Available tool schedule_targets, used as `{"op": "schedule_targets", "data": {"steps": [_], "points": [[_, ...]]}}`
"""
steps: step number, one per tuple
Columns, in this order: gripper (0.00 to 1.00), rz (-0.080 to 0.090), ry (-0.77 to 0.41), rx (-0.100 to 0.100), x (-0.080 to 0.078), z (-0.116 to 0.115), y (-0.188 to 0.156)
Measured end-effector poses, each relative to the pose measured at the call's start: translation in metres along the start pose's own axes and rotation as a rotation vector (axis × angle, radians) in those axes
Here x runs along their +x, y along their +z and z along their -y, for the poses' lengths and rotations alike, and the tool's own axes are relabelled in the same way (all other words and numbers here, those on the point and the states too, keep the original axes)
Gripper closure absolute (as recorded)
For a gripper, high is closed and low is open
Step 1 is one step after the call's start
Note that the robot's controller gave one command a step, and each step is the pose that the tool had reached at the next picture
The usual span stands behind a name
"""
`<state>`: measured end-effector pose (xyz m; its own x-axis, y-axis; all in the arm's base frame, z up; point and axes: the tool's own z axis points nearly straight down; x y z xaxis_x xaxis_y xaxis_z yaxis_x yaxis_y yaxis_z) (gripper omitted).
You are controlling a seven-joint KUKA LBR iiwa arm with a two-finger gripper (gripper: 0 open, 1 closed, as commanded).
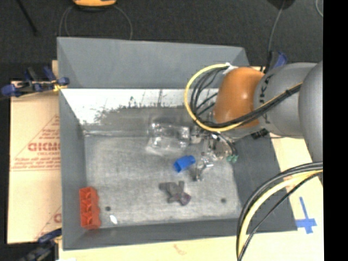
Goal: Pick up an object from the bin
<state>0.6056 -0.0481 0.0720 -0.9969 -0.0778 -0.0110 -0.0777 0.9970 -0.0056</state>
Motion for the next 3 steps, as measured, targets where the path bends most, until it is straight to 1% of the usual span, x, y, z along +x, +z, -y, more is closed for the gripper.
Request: {"op": "schedule_targets", "data": {"steps": [1, 2, 3], "points": [[1.00, 0.004, 0.000, -0.001, -0.002, 0.001, -0.005], [1.00, 0.003, -0.008, -0.001, 0.003, 0.015, -0.170], [0.00, -0.007, -0.009, -0.003, 0.005, 0.014, -0.165]]}}
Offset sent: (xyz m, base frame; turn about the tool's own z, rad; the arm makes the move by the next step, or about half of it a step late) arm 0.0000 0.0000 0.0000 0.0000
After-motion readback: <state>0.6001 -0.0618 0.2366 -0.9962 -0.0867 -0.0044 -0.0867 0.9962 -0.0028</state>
